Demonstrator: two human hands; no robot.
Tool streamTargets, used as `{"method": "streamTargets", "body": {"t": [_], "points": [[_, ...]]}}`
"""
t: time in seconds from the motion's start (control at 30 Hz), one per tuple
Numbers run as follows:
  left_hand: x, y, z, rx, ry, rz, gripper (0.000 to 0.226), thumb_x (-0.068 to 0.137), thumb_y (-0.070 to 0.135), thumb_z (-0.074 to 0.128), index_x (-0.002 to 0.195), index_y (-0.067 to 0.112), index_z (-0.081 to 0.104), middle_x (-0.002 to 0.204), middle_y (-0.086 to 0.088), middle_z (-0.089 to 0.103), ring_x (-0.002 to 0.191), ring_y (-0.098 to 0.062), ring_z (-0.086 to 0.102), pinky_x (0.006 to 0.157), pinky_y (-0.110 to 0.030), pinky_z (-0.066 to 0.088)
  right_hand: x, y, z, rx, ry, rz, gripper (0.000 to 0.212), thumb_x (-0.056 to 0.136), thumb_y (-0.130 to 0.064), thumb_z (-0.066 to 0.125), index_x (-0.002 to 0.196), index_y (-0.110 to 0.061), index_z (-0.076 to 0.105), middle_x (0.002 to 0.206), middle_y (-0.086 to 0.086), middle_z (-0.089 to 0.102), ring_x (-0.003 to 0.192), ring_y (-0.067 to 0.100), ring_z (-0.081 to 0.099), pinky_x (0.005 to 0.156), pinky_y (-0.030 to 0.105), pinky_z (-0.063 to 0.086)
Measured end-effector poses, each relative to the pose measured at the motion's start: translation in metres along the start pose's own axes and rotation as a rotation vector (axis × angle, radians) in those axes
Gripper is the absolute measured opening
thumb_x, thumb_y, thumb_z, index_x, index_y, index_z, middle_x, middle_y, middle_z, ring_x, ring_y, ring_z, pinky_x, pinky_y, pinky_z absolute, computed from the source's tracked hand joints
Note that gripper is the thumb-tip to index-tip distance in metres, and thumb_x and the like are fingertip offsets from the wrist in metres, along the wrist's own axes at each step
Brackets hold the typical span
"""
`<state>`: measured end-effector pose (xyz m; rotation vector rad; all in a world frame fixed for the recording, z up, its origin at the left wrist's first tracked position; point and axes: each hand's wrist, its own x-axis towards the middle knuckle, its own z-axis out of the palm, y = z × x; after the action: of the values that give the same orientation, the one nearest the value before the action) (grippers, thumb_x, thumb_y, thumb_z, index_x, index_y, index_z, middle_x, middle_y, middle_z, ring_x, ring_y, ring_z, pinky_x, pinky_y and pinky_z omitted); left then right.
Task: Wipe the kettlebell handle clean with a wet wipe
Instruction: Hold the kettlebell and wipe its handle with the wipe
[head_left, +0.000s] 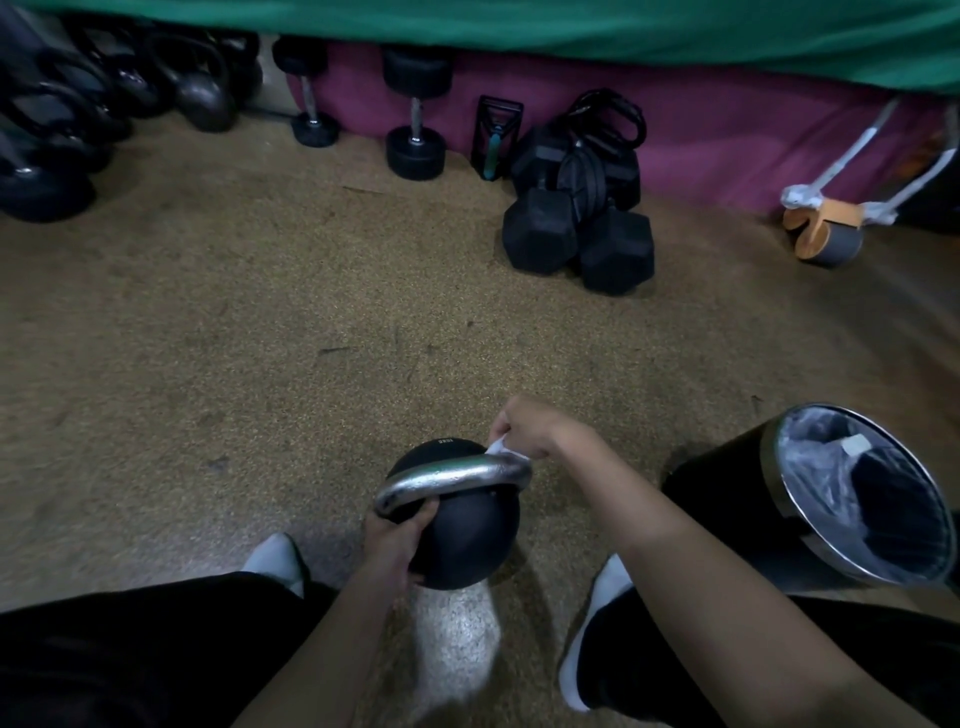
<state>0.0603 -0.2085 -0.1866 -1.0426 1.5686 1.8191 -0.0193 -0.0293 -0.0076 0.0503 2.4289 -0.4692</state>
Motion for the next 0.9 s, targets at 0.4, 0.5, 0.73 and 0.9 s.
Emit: {"method": "streamTargets", "body": {"t": [0.4, 0.5, 0.73, 0.9], "points": [[-0.008, 0.005, 0.003, 0.000, 0.009, -0.056, 0.081, 0.072, 0.035, 0.089, 0.139, 0.027, 0.046, 0.141, -0.009, 0.056, 0.127, -0.041, 0.052, 0.064, -0.051, 0.056, -0.007, 0.003, 0.011, 0.085, 0.115, -0.018, 0.021, 0.086, -0.003, 0.058, 0.092, -0.015, 0.074, 0.106, 0.003, 0.069, 0.097, 0.017, 0.062, 0.091, 0.034, 0.051], [-0.008, 0.005, 0.004, -0.021, 0.008, -0.059, 0.086, 0.067, 0.040, 0.091, 0.139, 0.027, 0.046, 0.139, -0.007, 0.057, 0.126, -0.040, 0.052, 0.059, -0.046, 0.054, -0.016, 0.012, 0.015, 0.147, 0.193, -0.029, 0.028, 0.087, 0.000, 0.053, 0.092, -0.017, 0.075, 0.101, 0.001, 0.071, 0.088, 0.014, 0.064, 0.082, 0.026, 0.053], [-0.011, 0.007, 0.006, -0.021, -0.007, -0.072, 0.076, 0.077, 0.033, 0.086, 0.141, 0.023, 0.047, 0.140, -0.010, 0.057, 0.126, -0.039, 0.053, 0.065, -0.046, 0.052, -0.019, 0.016, 0.029, 0.174, 0.312, 0.068, 0.023, 0.088, -0.002, 0.057, 0.095, -0.016, 0.074, 0.097, 0.003, 0.072, 0.084, 0.015, 0.065, 0.082, 0.028, 0.056], [-0.014, 0.009, 0.007, -0.023, -0.014, -0.069, 0.070, 0.081, 0.028, 0.084, 0.141, 0.022, 0.048, 0.141, -0.010, 0.055, 0.130, -0.040, 0.049, 0.075, -0.052, 0.048, -0.019, 0.015, 0.038, 0.208, 0.374, 0.017, 0.034, 0.085, 0.002, 0.052, 0.095, -0.021, 0.075, 0.099, 0.001, 0.073, 0.090, 0.018, 0.066, 0.088, 0.028, 0.053]]}}
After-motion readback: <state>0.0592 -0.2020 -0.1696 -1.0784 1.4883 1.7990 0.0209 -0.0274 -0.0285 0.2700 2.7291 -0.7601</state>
